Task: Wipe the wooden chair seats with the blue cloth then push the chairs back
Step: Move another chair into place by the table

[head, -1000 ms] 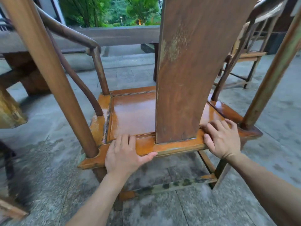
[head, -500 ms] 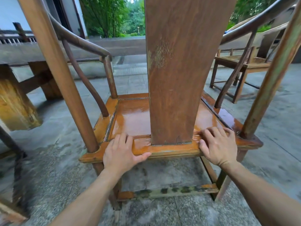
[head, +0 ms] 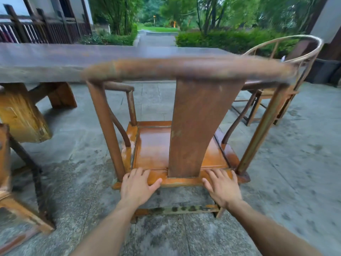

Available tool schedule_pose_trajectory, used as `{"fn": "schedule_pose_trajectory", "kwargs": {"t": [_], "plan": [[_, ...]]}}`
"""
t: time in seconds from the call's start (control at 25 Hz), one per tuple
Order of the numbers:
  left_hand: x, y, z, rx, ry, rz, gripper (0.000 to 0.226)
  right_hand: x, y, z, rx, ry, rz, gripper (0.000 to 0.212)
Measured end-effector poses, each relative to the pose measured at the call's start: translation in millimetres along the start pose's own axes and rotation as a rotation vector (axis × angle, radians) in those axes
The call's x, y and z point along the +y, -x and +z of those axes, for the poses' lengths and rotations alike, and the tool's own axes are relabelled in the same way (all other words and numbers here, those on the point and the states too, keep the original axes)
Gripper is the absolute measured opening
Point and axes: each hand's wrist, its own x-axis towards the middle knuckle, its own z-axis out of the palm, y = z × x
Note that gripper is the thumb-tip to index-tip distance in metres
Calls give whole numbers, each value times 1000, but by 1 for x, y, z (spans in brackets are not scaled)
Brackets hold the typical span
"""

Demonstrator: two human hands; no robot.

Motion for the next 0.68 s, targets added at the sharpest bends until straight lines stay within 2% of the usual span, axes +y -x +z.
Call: {"fn": "schedule_pose_trajectory", "kwargs": {"t": [0.2, 0.28, 0.44, 0.6, 0.68], "plan": [[-6, 63, -168, -62, 69, 34, 79, -43, 53, -158, -44, -48, -51, 81], [-13, 93, -245, -81, 102, 31, 79, -67, 81, -231, 0, -68, -50, 85], [-31, 152, -365, -31, 168, 71, 74, -109, 132, -352, 58, -116, -60, 75], [-62, 212, -480, 35, 197, 132, 89, -160, 196, -452, 95, -155, -90, 74], [-79, 235, -518, 97, 195, 143, 89, -181, 222, -488, 132, -140, -127, 71]]}}
